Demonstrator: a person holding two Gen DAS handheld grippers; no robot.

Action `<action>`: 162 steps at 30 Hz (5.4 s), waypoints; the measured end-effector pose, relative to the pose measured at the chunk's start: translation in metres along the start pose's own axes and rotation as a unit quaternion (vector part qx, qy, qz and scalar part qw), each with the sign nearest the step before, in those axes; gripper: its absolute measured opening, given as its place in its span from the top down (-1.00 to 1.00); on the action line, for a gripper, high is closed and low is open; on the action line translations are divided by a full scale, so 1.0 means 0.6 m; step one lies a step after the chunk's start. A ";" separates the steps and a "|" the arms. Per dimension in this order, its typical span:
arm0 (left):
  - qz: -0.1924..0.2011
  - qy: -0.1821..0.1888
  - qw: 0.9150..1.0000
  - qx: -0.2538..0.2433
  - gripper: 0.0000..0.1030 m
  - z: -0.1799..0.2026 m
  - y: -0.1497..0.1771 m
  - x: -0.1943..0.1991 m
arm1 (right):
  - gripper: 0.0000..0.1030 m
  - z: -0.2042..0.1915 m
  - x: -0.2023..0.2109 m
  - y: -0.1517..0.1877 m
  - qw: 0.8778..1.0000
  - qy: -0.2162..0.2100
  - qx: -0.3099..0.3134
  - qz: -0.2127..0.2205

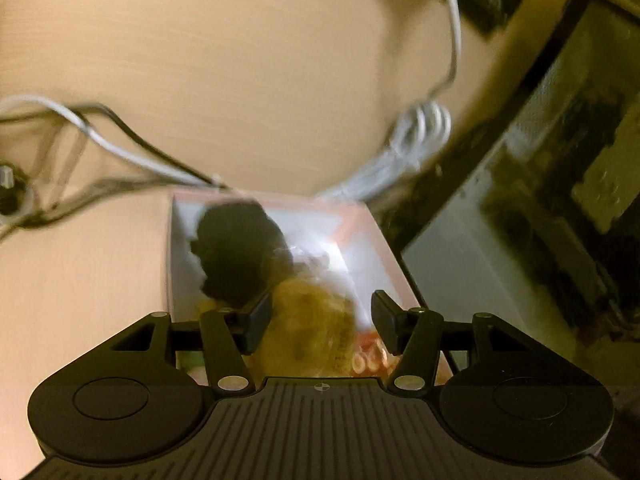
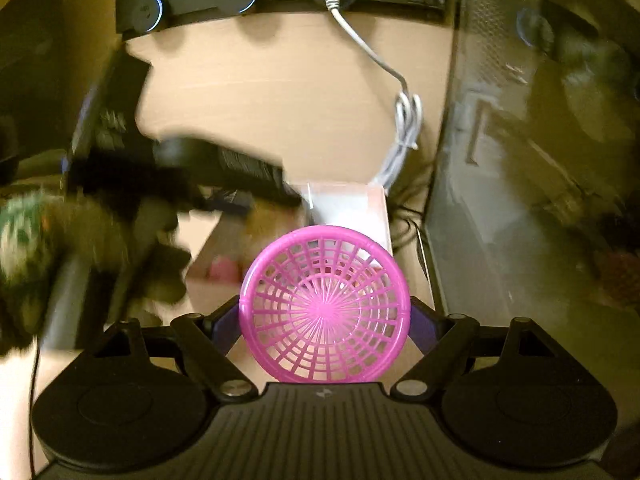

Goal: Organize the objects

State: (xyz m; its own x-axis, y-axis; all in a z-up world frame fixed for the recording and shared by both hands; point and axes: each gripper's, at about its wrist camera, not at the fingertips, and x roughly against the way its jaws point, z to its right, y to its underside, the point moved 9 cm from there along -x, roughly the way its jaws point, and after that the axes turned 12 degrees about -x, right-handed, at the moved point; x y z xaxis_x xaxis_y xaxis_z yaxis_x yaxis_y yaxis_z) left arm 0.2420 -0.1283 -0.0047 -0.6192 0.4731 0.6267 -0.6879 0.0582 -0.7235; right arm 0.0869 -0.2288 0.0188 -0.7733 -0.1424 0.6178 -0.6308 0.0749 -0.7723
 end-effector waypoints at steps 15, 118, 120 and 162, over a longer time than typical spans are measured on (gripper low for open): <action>0.116 -0.034 0.988 0.092 -0.14 -0.064 0.038 0.128 | -0.62 0.002 -0.028 -0.019 1.000 0.012 -0.005 -0.012; 0.015 -0.273 0.960 -0.067 -0.99 -0.118 0.346 0.192 | -1.00 -0.033 -0.116 0.205 0.997 0.060 -0.052 -0.001; 0.015 -0.273 0.959 -0.067 -0.99 -0.119 0.344 0.191 | -1.00 -0.033 -0.117 0.205 0.997 0.054 -0.053 -0.003; 0.015 -0.276 0.959 -0.064 -0.99 -0.122 0.342 0.187 | -1.00 -0.043 -0.125 0.205 0.998 0.045 -0.047 -0.005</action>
State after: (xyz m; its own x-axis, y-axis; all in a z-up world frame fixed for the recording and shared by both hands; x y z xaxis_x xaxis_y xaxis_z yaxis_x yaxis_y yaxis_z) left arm 0.0591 0.0011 -0.1042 -0.7679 -0.0586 0.6379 -0.6369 0.1765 -0.7505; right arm 0.0656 -0.1837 -0.1185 -0.7665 -0.0543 0.6399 -0.6389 0.1657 -0.7512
